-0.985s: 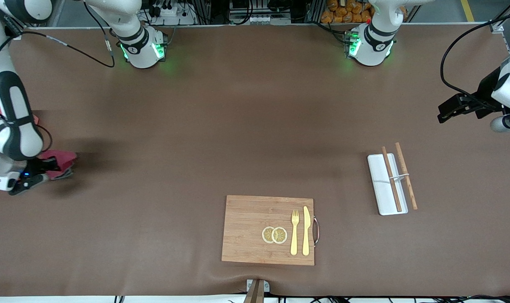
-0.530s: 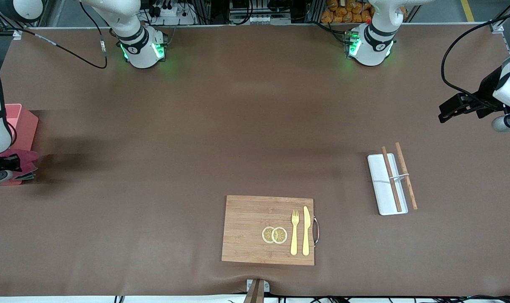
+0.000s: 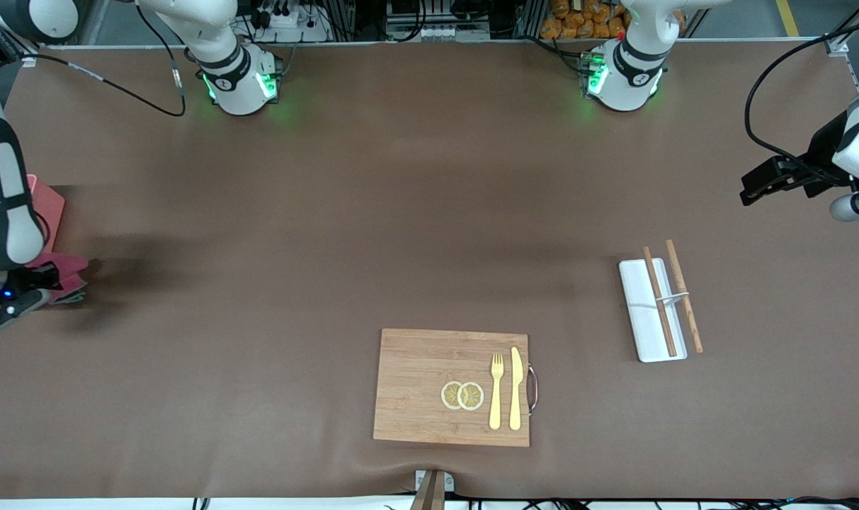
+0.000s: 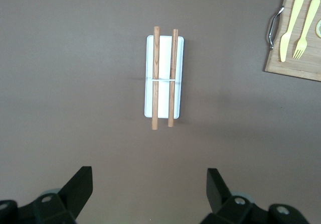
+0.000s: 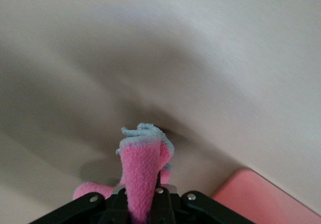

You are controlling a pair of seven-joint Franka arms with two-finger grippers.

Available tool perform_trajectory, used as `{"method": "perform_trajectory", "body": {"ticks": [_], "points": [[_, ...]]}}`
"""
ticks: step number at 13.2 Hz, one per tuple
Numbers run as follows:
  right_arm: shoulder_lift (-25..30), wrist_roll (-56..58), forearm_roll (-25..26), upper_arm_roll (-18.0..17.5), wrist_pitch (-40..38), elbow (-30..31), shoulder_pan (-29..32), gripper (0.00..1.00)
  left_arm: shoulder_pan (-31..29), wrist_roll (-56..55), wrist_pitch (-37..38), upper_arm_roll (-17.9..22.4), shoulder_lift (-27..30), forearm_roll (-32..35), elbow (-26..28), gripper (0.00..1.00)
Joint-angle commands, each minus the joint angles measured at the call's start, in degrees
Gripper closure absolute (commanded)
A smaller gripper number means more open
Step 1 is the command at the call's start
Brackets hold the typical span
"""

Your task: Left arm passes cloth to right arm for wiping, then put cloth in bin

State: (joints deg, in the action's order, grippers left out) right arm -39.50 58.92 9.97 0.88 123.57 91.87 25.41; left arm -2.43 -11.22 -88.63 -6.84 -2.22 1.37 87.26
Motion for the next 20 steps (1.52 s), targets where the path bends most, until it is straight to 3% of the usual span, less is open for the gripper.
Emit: {"method": "perform_trajectory", "body": {"ticks": [1, 3, 7, 11, 15, 17, 20], "points": [[0.3, -0.6, -3.3, -0.3, -2.4, 0.6, -4.4, 1.00, -0.2, 0.2, 1.0, -0.1, 1.2, -0.3, 0.2, 0.00], [0.4, -1.2, -8.0, -0.2, -3.9, 0.6, -8.6, 1.00, -0.2, 0.5, 1.4, 0.1, 1.3, -0.3, 0.2, 0.00], [1.1, -15.6, -15.3, -0.3, -11.0, -0.1, -18.5, 1.00, -0.3, 0.7, 1.8, 0.1, 1.8, -0.1, 0.1, 0.00], [5.6, -29.4, -18.5, -0.4, -21.2, -3.1, -25.2, 1.00, -0.2, 0.7, 1.9, 0.0, 1.9, 0.0, -0.7, 0.00], [14.1, -29.8, -17.7, 0.5, -27.9, -3.4, -24.4, 1.00, -0.2, 0.7, 1.9, 0.0, 1.9, 0.0, -0.7, 0.00], [16.5, -26.8, -16.5, 1.5, -30.5, -3.4, -20.0, 1.00, -0.2, 0.7, 1.9, 0.1, 1.9, 0.0, -0.6, 0.00], [16.5, -19.6, -10.7, 1.9, -30.7, -4.8, -11.2, 1.00, -0.2, 0.4, 1.9, -0.1, 1.9, 0.0, -0.5, 0.00]]}}
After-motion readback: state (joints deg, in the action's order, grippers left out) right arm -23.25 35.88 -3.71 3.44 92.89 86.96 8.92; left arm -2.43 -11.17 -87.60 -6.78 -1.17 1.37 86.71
